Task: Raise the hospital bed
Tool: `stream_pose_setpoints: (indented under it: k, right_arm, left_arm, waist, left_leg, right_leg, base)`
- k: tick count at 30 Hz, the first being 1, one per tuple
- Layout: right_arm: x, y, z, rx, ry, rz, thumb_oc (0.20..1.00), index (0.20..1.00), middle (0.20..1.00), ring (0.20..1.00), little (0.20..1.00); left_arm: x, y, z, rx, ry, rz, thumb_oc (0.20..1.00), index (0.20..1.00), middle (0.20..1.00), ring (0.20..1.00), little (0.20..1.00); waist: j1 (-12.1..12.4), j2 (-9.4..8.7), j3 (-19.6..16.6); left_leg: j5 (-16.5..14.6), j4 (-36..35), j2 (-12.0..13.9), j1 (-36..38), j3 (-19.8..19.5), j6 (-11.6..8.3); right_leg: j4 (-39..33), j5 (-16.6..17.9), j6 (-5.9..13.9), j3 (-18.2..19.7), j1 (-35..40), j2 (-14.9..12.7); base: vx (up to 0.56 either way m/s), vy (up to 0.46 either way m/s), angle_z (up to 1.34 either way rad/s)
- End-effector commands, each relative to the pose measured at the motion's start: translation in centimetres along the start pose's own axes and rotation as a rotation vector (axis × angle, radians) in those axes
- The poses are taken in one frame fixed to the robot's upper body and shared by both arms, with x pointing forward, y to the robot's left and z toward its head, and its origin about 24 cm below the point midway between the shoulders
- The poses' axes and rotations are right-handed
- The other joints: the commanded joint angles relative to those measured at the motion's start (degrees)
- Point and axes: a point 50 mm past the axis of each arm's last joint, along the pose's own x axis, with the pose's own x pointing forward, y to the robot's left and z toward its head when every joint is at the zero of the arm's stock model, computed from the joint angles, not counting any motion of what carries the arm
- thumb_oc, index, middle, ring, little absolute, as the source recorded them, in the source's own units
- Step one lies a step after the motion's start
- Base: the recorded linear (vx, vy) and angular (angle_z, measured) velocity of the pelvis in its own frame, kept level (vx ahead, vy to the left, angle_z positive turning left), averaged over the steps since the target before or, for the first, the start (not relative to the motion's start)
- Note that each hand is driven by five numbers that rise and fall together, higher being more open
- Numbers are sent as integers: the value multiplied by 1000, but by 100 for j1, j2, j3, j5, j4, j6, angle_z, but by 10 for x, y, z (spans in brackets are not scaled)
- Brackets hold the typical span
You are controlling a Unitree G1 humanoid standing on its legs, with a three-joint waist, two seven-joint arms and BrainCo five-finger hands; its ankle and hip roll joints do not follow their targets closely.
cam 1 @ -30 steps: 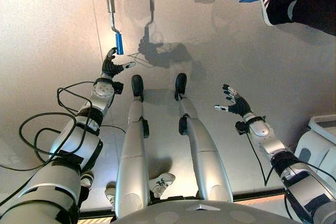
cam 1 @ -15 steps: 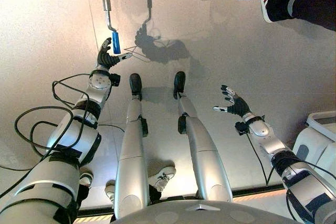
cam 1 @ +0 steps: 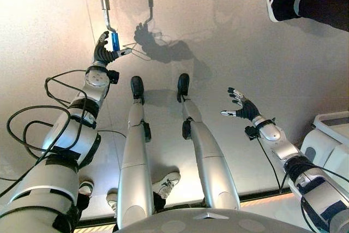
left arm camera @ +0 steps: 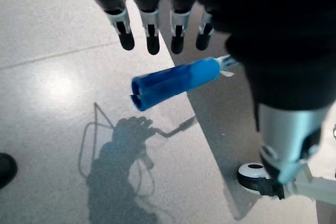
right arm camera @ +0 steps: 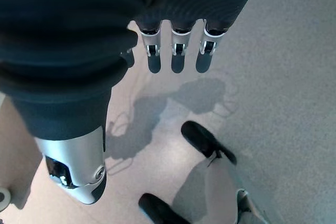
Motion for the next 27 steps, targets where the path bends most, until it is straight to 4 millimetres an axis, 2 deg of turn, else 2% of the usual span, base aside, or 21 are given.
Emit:
stream_pose_setpoints:
  k: [1,2,5,11,18,27]
  right_arm:
    - [-18,-8,-9,-17,1,4,1000,1000,1000,1000,1000]
    - [-18,-7,-9,-17,3,5,1000,1000,1000,1000,1000]
    - [-18,-8,-6,-25,-11,10,1000,1000,1000,1000,1000]
    - [-20,-6,-2,-31,-36,35,1000,1000,1000,1000,1000]
    - [-21,-9,0,-37,-38,33,1000,1000,1000,1000,1000]
    - [-21,-13,4,-34,-55,28,1000,1000,1000,1000,1000]
  left_arm:
    - [-1,4,-2,-23,-9,22,1000,1000,1000,1000,1000]
    - [-1,4,-2,-23,-7,21,1000,1000,1000,1000,1000]
    - [1,7,3,-13,-21,29,1000,1000,1000,1000,1000]
    - [4,19,7,-7,-23,60,1000,1000,1000,1000,1000]
    - [4,21,0,-29,34,63,1000,1000,1000,1000,1000]
    - [7,20,4,-37,32,56,1000,1000,1000,1000,1000]
  waist:
    - [69,66,-100]
    - [89,86,-129]
    - [75,69,-99]
    - [31,28,-105]
    - [-2,3,-109]
    - [-27,-30,-77]
  left_leg:
    - [-128,-203,-242,119,-83,194]
    - [-297,-213,-218,202,-124,168]
    - [-346,-121,-208,128,-125,173]
    - [-366,-60,-188,8,-142,179]
    - [-392,17,-180,-94,-152,185]
    - [-394,69,-157,-237,-163,185]
  right_leg:
    - [158,-42,583,177,18,-172]
    - [168,-172,617,202,86,-138]
    - [215,-179,615,198,27,-135]
    - [241,-184,627,207,-70,-126]
    - [281,-186,635,192,-161,-135]
    - [290,-176,644,187,-272,-144]
  base:
    - [69,1,-2]
    - [0,0,0]
    - [22,1,0]
    - [0,0,0]
    - [0,0,0]
    - [0,0,0]
